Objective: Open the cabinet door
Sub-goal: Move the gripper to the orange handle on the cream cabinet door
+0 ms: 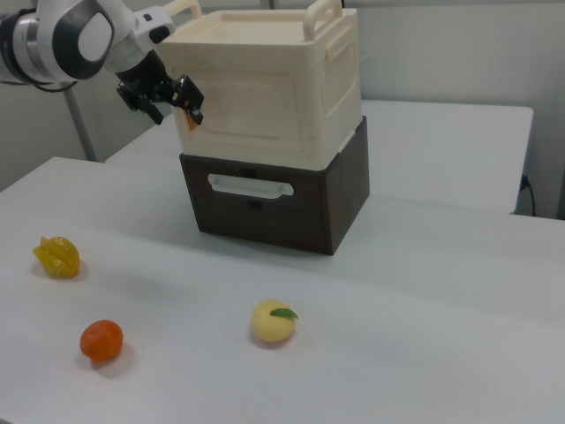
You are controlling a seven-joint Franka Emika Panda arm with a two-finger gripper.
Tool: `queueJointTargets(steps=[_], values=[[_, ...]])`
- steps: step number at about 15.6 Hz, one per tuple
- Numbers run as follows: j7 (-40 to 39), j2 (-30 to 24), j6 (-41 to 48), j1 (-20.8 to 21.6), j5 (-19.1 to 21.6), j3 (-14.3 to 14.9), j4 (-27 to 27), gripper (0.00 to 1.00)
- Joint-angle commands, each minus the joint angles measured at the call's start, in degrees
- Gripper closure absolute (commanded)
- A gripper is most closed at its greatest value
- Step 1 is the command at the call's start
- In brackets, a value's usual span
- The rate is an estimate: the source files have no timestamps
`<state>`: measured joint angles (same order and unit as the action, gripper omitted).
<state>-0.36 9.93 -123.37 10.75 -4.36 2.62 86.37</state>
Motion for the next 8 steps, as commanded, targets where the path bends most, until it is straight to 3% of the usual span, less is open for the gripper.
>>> queueJointTargets(steps=[1,8], values=[[2.6,2.6,-5.9,1.5,0.8,-0.3,-2.2,0.03],[3.1,5.4,-16.6,2.9,0.1,-0.3,-2.1,0.05]])
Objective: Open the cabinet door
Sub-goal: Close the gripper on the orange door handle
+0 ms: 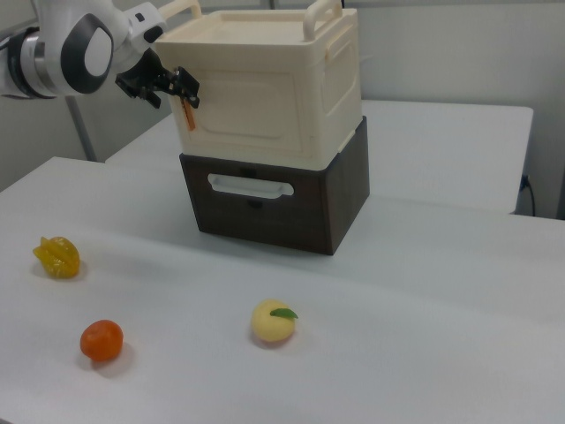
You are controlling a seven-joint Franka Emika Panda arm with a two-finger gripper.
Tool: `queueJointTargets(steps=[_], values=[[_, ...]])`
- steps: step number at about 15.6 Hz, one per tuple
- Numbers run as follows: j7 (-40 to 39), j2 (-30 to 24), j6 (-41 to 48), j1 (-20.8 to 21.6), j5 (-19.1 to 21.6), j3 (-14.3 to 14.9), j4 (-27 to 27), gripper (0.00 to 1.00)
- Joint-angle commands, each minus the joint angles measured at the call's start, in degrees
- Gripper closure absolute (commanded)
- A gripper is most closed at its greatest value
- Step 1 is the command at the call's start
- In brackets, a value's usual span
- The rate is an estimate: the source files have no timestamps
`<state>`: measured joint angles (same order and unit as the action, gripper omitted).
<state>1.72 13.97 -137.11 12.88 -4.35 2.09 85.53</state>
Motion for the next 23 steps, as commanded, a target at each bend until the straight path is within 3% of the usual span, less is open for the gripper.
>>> queueJointTargets(steps=[1,3,5,10,23], values=[[1.0,1.4,-3.0,0.7,0.0,0.2,-1.2,0.13],[1.0,1.4,-3.0,0.7,-1.0,0.2,-1.2,0.26],[1.0,1.5,-3.1,0.7,-1.6,0.2,-1.1,0.48],[1.0,1.4,-3.1,0.7,-1.7,0.2,-1.1,0.54],[1.0,1.9,-3.6,0.7,-3.5,0.2,-1.2,0.54]])
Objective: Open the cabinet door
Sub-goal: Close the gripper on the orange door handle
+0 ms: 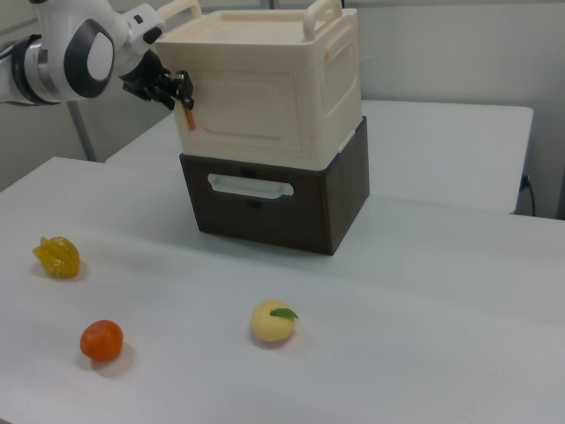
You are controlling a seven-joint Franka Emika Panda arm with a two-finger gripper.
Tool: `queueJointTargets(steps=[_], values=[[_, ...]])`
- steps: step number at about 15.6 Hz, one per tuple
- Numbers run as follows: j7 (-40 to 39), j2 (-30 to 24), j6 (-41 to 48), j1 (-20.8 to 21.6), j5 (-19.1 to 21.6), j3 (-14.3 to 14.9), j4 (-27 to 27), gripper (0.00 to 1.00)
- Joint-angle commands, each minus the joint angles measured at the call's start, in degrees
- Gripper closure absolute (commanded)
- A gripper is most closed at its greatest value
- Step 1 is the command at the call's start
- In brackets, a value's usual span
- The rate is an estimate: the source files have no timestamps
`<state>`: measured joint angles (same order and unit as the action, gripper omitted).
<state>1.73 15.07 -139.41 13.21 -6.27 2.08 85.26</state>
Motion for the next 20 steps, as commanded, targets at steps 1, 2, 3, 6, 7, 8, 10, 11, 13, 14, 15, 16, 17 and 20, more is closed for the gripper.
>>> queueJointTargets(steps=[1,2,3,6,7,8,10,11,13,14,15,16,17,20], values=[[1.0,0.8,-1.3,0.4,-1.6,0.2,-1.0,0.54],[1.1,0.8,-1.3,0.4,-1.6,0.2,-1.1,0.54],[1.1,0.8,-1.3,0.4,-1.5,0.2,-1.1,0.54],[3.8,0.8,-1.0,0.4,-1.5,0.2,-1.1,0.54],[5.4,0.8,-1.0,0.4,-1.6,0.3,-1.1,0.53],[5.7,0.8,-1.0,0.5,-1.7,0.3,-1.1,0.53],[5.9,0.9,-1.0,0.5,-2.2,0.2,-1.1,0.53],[6.0,1.0,-1.0,0.5,-2.2,0.3,-1.1,0.53],[6.0,1.1,-1.1,0.4,-2.2,0.3,-1.2,0.53],[6.0,1.2,-1.3,0.4,-2.3,0.3,-1.2,0.53],[5.9,1.2,-1.3,0.4,-2.5,0.3,-1.2,0.53],[6.0,1.2,-1.4,0.4,-2.8,0.3,-1.2,0.53],[6.0,1.2,-1.5,0.5,-2.8,0.3,-1.2,0.53],[6.0,1.3,-3.7,0.4,-2.8,0.3,-1.2,0.54]])
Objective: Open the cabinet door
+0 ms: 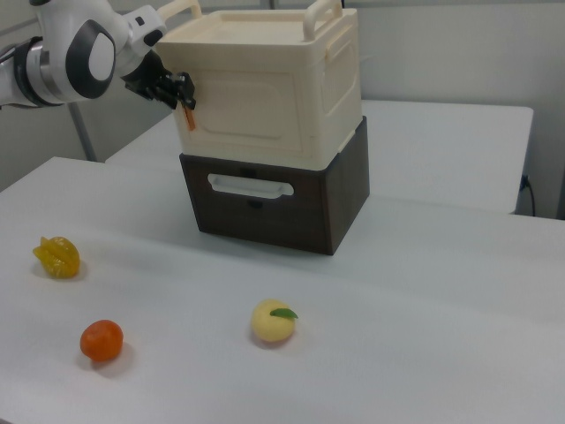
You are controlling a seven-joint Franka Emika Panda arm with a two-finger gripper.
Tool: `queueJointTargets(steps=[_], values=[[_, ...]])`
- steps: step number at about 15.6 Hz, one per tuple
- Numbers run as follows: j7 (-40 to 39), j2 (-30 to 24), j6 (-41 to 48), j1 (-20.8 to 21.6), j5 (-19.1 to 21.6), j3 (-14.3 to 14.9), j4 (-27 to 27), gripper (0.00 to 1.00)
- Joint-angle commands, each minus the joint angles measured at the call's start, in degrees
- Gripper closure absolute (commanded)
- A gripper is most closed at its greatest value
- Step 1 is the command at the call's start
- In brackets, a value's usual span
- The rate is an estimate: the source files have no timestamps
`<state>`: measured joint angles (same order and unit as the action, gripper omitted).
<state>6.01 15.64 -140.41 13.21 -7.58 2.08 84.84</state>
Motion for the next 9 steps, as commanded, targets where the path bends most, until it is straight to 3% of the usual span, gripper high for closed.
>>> queueJointTargets(steps=[1,6,9], values=[[1.7,1.0,-2.8,0.4,-1.5,0.3,-0.7,0.54],[1.6,1.3,-2.8,0.4,-1.6,0.3,-0.7,0.54],[1.6,1.3,-2.7,0.4,-1.5,0.3,-0.6,0.68]])
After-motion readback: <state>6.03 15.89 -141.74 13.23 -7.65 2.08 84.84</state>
